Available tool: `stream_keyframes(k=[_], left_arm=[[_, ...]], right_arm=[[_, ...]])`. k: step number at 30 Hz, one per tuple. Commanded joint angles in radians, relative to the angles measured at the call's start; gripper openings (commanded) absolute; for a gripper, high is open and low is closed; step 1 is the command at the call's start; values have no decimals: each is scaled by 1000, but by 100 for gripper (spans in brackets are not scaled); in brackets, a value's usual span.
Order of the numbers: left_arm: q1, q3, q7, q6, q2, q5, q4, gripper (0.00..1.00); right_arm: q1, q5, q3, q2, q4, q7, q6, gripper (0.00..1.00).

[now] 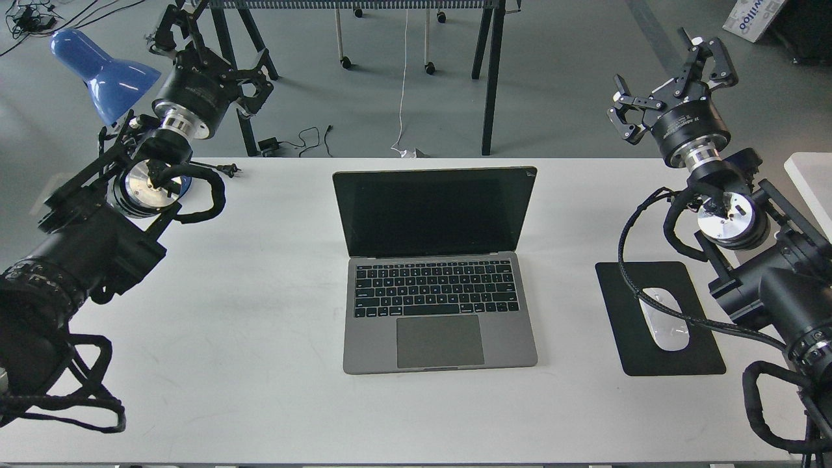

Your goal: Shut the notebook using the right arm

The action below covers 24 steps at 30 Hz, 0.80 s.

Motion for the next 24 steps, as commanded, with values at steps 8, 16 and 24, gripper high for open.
stream_keyframes(k=[8, 16, 24], left_arm=[[2, 1, -1, 0, -2, 1, 0, 100], [3, 1, 0, 0, -2, 1, 0, 100], [3, 1, 0, 0, -2, 1, -1, 100]], right_arm=[[-5, -1, -19, 0, 5, 0, 2, 100], [67, -8, -136, 12, -30, 8, -38, 100], [136, -9, -229, 98, -114, 11, -52, 100]])
